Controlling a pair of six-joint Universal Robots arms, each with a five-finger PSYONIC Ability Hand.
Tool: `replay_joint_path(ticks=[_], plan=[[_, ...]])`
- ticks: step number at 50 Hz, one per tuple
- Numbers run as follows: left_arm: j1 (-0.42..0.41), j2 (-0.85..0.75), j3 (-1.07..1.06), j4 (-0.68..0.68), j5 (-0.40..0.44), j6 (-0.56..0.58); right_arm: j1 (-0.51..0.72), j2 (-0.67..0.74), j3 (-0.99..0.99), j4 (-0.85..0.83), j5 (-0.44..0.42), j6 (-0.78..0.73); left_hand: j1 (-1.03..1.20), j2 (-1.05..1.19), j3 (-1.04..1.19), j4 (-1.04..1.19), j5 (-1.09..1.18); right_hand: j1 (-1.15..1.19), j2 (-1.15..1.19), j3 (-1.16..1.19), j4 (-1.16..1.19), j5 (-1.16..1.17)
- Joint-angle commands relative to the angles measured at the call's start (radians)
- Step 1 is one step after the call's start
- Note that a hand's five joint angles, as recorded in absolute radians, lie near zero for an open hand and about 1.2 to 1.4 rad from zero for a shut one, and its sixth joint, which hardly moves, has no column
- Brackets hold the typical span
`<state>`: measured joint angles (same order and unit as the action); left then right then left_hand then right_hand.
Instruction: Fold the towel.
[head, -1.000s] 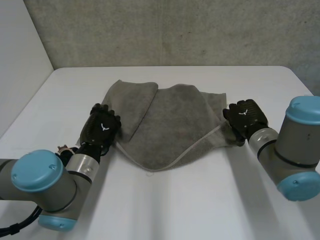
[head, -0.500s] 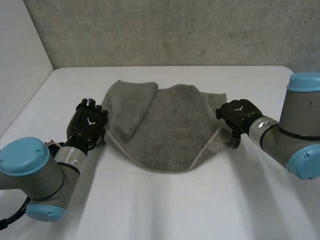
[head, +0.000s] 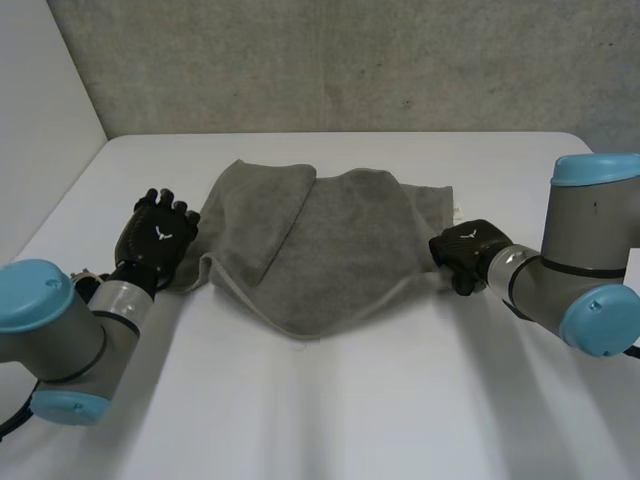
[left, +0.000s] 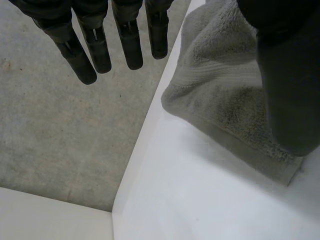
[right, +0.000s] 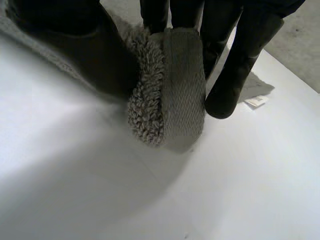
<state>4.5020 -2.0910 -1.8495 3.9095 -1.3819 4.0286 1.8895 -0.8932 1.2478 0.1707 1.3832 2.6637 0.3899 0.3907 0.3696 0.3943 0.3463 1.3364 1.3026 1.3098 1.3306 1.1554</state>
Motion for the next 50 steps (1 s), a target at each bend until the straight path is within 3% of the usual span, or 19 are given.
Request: replay_joint_path(ticks=[1, 8, 19, 50], plan=[[0.042, 0.005, 0.012, -0.048, 0.033, -0.022, -0.012, -0.059, 0.09, -0.077, 0.014, 0.08, -0.097, -0.098, -0.077, -0.102, -0.228, 0.06, 0.094, 0.086, 0.066, 0.066], [0.052, 0.003, 0.035, -0.133, 0.105, -0.181, -0.013, -0.101, 0.214, -0.207, 0.037, 0.119, -0.08, -0.08, -0.059, -0.084, -0.21, 0.06, 0.094, 0.086, 0.066, 0.066], [0.052, -0.021, 0.088, -0.191, 0.118, -0.353, -0.07, -0.101, 0.243, -0.27, 0.094, 0.131, -0.074, -0.074, -0.053, -0.078, -0.205, 0.06, 0.094, 0.086, 0.066, 0.066], [-0.012, -0.199, 0.289, -0.311, 0.109, -0.487, -0.061, -0.092, 0.249, -0.278, 0.094, 0.133, 0.038, 0.037, 0.058, 0.034, -0.093, 0.06, 0.094, 0.086, 0.066, 0.066]])
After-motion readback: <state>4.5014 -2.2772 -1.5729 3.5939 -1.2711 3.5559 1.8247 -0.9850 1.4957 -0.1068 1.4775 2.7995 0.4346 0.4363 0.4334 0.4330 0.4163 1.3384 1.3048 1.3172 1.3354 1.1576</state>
